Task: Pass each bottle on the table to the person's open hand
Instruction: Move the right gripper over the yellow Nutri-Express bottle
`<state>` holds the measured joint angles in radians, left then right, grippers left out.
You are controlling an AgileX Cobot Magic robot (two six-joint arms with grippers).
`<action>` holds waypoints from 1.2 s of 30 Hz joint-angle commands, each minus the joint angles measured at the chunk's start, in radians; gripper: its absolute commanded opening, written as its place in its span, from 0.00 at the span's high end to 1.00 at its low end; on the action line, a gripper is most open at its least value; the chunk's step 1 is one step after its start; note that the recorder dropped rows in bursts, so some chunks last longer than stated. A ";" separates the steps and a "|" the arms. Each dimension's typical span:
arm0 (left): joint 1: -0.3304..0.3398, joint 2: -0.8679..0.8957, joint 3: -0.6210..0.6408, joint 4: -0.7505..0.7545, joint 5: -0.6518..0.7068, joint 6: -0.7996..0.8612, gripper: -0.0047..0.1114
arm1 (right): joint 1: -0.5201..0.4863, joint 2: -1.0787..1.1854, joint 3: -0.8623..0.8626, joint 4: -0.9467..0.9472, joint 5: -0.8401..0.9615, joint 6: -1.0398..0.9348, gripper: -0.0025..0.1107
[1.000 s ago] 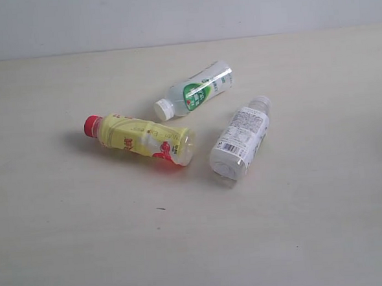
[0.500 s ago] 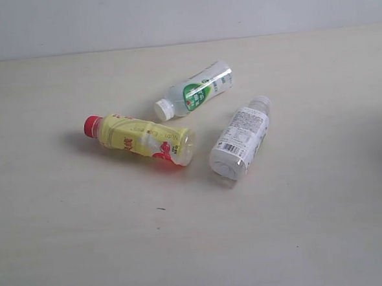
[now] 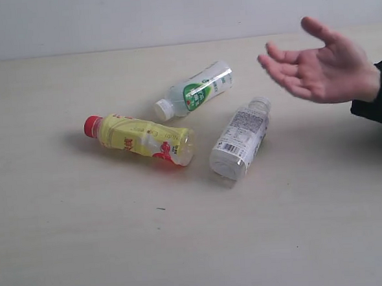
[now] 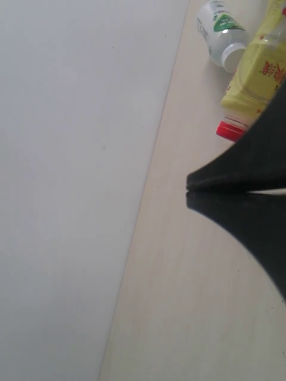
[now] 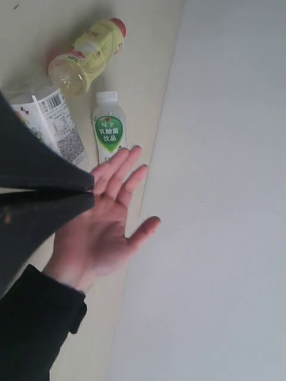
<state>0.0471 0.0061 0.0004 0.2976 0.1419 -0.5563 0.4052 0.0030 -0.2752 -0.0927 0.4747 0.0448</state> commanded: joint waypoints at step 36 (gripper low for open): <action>0.003 -0.006 0.000 0.003 -0.002 0.000 0.96 | 0.002 1.273 -0.636 0.498 0.122 -0.473 0.98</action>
<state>0.0471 0.0061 0.0004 0.2976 0.1419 -0.5563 0.4057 1.2009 -0.8754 0.3566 0.5954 -0.3815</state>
